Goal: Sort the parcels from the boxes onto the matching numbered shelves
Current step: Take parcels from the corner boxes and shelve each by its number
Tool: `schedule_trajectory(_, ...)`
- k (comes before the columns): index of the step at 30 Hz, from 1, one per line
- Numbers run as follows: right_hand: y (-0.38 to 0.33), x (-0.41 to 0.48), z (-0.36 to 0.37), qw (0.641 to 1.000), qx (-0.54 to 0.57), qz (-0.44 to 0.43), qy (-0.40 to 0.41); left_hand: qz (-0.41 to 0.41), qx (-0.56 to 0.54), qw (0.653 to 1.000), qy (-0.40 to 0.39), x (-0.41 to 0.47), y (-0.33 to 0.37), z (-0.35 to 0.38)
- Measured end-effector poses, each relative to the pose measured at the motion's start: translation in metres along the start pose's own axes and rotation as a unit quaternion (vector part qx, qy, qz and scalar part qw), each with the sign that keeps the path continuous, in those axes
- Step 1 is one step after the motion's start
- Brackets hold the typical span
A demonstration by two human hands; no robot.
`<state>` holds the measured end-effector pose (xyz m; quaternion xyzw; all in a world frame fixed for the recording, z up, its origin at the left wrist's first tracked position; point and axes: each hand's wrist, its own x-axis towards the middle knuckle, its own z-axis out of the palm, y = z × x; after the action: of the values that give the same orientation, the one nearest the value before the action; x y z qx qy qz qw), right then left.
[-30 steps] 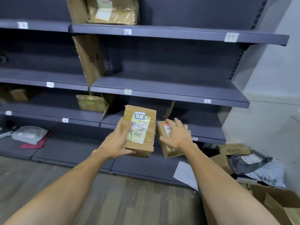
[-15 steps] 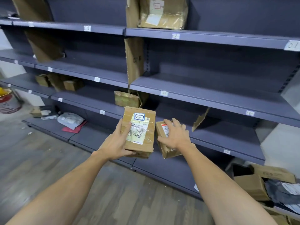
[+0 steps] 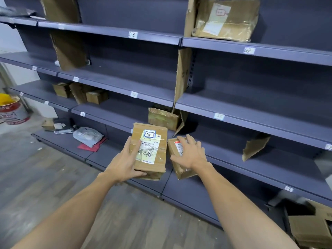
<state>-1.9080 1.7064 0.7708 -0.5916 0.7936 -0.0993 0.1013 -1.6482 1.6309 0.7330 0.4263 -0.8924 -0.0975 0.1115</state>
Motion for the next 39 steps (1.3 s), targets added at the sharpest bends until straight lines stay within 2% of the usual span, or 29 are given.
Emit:
schedule_trajectory(6, -0.052, 0.037, 0.018, 1.000, -0.008, -0.003, -0.013, -0.007, -0.006, 1.000, -0.011, 0.011, -0.066, -0.009)
schedule_trajectory(14, -0.081, 0.120, 0.048, 0.999, -0.001, 0.001, -0.036, -0.040, -0.008, 0.998, -0.039, 0.065, -0.139, 0.003)
schedule_trajectory(26, -0.070, 0.293, 0.095, 0.996, 0.045, 0.039, -0.065, -0.057, -0.042, 0.992, -0.103, 0.221, -0.233, 0.040)
schedule_trajectory(35, -0.057, 0.358, 0.120, 0.993, 0.035, 0.061, -0.094, -0.076, -0.043, 0.985, -0.148, 0.297, -0.265, 0.060)
schedule_trajectory(39, -0.061, 0.375, 0.130, 0.993, 0.024, 0.066, -0.092, -0.060, -0.058, 0.986, -0.147, 0.318, -0.276, 0.070)
